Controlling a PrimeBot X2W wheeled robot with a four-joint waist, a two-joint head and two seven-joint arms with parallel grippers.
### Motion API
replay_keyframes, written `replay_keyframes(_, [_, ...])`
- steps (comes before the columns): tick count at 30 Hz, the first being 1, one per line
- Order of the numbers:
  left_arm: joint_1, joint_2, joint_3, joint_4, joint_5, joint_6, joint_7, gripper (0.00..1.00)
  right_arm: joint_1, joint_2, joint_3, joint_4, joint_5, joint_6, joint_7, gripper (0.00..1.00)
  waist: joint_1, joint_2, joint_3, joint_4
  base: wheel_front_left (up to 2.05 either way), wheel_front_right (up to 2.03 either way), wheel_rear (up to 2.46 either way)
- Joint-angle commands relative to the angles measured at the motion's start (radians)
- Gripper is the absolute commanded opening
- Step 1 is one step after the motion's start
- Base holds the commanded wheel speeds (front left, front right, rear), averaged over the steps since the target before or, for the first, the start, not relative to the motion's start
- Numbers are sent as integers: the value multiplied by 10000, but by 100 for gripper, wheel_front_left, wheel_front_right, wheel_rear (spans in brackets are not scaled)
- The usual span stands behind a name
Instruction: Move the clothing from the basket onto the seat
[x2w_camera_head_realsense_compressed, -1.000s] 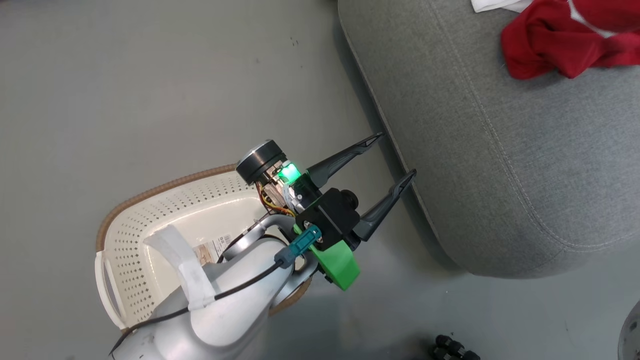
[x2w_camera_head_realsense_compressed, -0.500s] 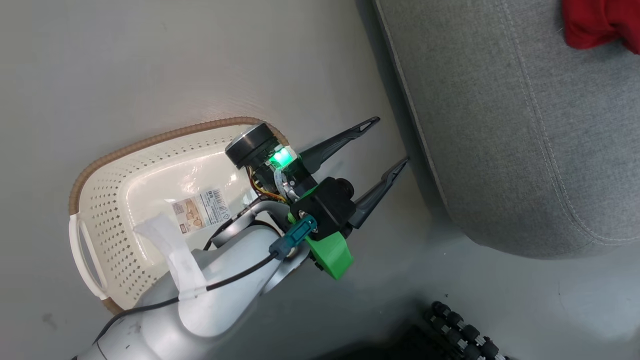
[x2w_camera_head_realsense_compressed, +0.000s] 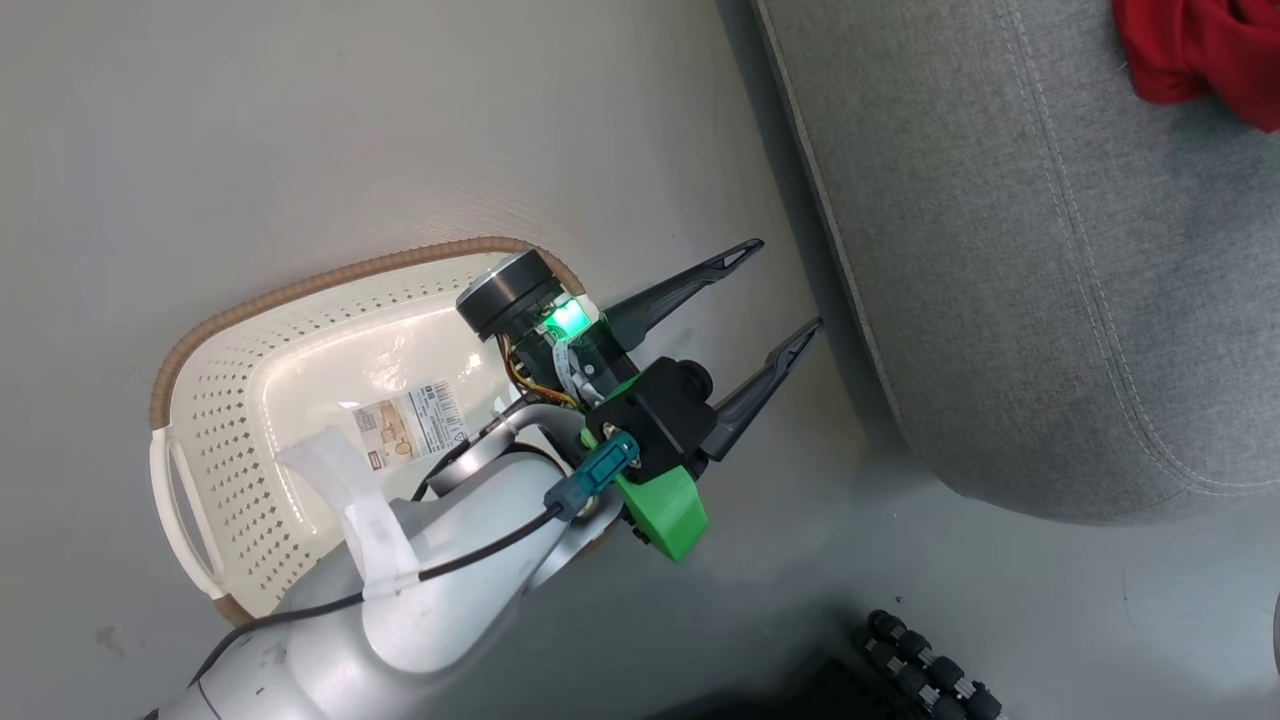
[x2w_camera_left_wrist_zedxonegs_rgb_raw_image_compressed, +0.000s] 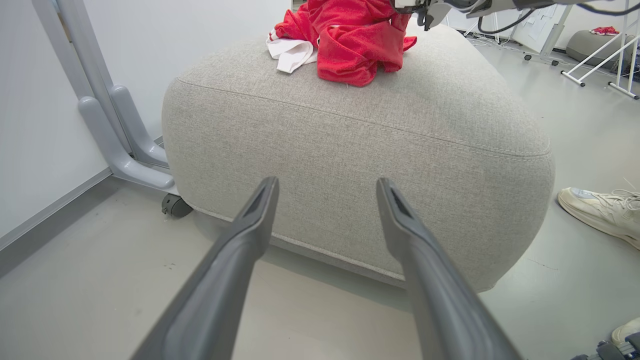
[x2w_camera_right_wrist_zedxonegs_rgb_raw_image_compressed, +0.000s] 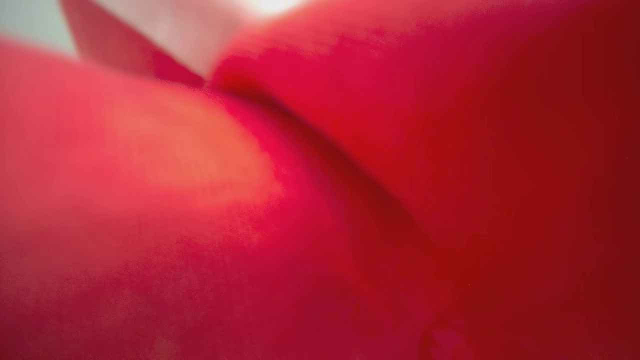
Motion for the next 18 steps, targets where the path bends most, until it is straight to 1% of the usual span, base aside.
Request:
replay_keyframes(1, [-21, 5, -18, 45, -17, 24, -78, 100, 179, -68, 24, 142, 65, -11, -2, 41, -2, 107, -164, 14, 0, 0, 0])
replay_keyframes(2, [22, -7, -30, 74, -36, 39, -113, 100, 228, -44, 48, 201, 72, -11, -2, 94, -2, 107, -249, 15, 0, 0, 0])
replay_keyframes(3, [68, -37, -41, 105, -62, 57, -120, 100, 249, -61, 57, 208, 134, -11, -2, 100, -2, 107, -341, 19, 0, 0, 0])
replay_keyframes(4, [101, -51, -48, 133, -78, 72, -162, 100, 286, -114, 98, 201, 146, -11, -3, 100, -2, 107, -418, 20, 0, 0, 0])
replay_keyframes(10, [368, -170, -48, 346, -281, 175, -397, 100, 1153, 46, 380, -422, 129, -11, -3, 100, -2, 107, -1135, -40, 0, 0, 0])
replay_keyframes(18, [740, -325, 47, 594, -529, 291, -661, 100, 2795, 283, 792, -1332, 174, -11, -3, 100, -2, 107, -2215, -43, 0, 0, 0])
